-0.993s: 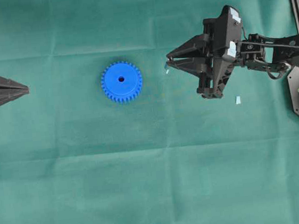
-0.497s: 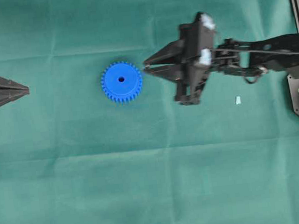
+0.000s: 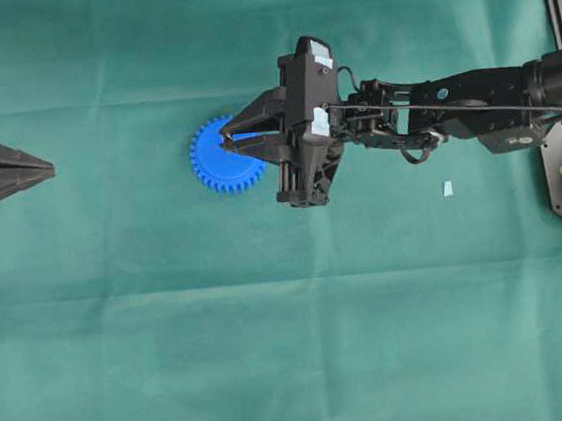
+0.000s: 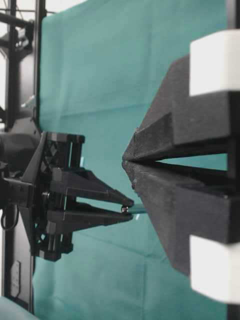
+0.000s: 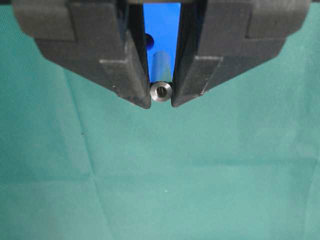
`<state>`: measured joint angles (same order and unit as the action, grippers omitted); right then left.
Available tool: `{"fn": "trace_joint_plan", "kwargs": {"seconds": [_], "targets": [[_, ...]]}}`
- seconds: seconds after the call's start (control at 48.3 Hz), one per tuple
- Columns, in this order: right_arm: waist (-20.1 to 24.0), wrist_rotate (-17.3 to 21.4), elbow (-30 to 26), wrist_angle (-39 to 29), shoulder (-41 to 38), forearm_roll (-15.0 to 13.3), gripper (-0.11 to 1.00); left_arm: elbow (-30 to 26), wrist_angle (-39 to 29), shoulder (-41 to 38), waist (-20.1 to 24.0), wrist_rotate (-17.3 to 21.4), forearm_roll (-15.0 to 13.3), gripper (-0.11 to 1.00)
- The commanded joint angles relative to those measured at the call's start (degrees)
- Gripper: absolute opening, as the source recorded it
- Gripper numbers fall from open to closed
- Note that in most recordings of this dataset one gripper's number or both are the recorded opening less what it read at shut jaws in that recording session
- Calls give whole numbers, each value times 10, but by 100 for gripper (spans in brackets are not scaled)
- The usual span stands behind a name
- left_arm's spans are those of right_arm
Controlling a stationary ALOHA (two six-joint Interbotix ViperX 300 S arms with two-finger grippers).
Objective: Insert the shaft into the center hole of the gear.
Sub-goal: 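Carry the shaft left over the blue gear's center hole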
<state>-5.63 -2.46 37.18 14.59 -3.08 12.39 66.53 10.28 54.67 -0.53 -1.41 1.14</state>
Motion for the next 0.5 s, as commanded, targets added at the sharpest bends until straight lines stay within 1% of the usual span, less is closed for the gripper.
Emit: {"fn": "trace_joint_plan", "kwargs": {"seconds": [0.0, 0.31, 0.476], "targets": [[-1, -1, -10, 4, 3, -1, 17, -14, 2, -2, -1, -1, 2, 0], [-1, 2, -17, 33, -45, 2, 17, -14, 1, -3, 0, -1, 2, 0], [-2, 4, -18, 37, -54, 3, 17, -14, 1, -2, -1, -1, 1, 0]]}}
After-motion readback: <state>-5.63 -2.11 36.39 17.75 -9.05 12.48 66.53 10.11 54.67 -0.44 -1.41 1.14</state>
